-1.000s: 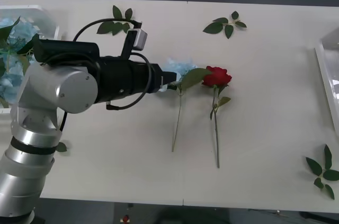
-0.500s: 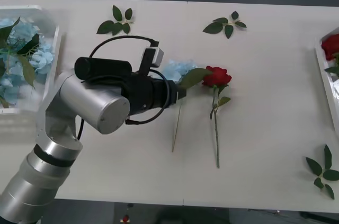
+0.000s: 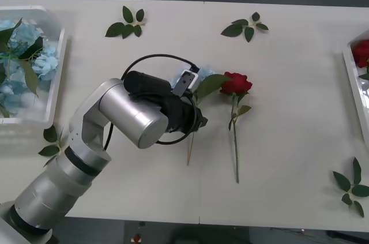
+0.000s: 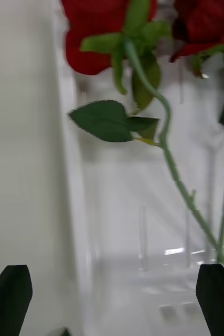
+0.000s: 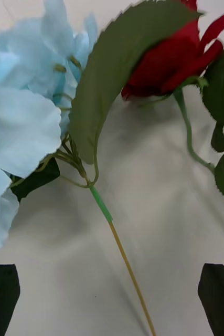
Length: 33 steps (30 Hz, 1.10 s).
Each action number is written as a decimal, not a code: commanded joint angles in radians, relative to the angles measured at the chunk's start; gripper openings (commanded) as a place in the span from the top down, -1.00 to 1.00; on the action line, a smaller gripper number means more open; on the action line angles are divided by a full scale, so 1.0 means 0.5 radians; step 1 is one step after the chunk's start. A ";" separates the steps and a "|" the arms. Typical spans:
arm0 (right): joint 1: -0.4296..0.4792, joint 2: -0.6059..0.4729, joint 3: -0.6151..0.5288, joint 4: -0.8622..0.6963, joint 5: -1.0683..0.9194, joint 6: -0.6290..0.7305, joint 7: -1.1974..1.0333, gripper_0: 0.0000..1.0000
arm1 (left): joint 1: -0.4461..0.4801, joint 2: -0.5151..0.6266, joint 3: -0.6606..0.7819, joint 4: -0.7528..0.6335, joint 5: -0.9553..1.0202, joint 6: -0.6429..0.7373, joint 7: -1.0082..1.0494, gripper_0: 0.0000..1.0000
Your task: Put the red flowers into the right box and the blue flowers into the left box
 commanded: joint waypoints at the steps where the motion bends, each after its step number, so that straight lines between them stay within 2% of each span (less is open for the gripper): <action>1: -0.037 0.038 -0.014 -0.222 -0.075 0.102 -0.169 -0.85 | -0.085 0.028 -0.080 0.065 -0.063 -0.003 -0.105 -1.00; 13: 0.030 0.210 -0.014 -0.885 -0.182 0.369 -0.639 -0.88 | -0.282 -0.074 -0.329 0.451 -0.174 0.000 -0.138 -1.00; 19: 0.039 0.293 0.023 -1.136 -0.191 0.482 -0.805 -0.87 | -0.321 -0.126 -0.359 0.531 -0.223 0.000 -0.154 -1.00; 20: 0.039 0.296 0.054 -1.179 -0.191 0.488 -0.835 -0.88 | -0.321 -0.132 -0.359 0.534 -0.226 0.000 -0.160 -0.94; 23: 0.039 0.296 0.149 -1.271 -0.176 0.482 -0.918 -0.88 | -0.321 -0.132 -0.369 0.534 -0.223 0.000 -0.163 -0.49; 24: 0.039 0.296 0.189 -1.299 -0.167 0.476 -0.958 -0.88 | -0.321 -0.132 -0.372 0.534 -0.220 -0.003 -0.163 -0.14; 26: 0.039 0.293 0.262 -1.339 -0.152 0.458 -1.004 -0.87 | -0.318 -0.132 -0.375 0.534 -0.223 0.000 -0.166 0.43; 28: 0.039 0.293 0.333 -1.360 -0.133 0.424 -1.007 -0.88 | -0.318 -0.132 -0.375 0.534 -0.223 0.000 -0.166 0.85; 29: 0.039 0.296 0.382 -1.369 -0.121 0.399 -1.010 -0.87 | -0.318 -0.132 -0.375 0.534 -0.226 0.000 -0.166 0.95; 33: 0.024 0.290 0.532 -1.369 -0.075 0.304 -1.010 -0.88 | -0.315 -0.135 -0.375 0.534 -0.247 0.000 -0.166 0.99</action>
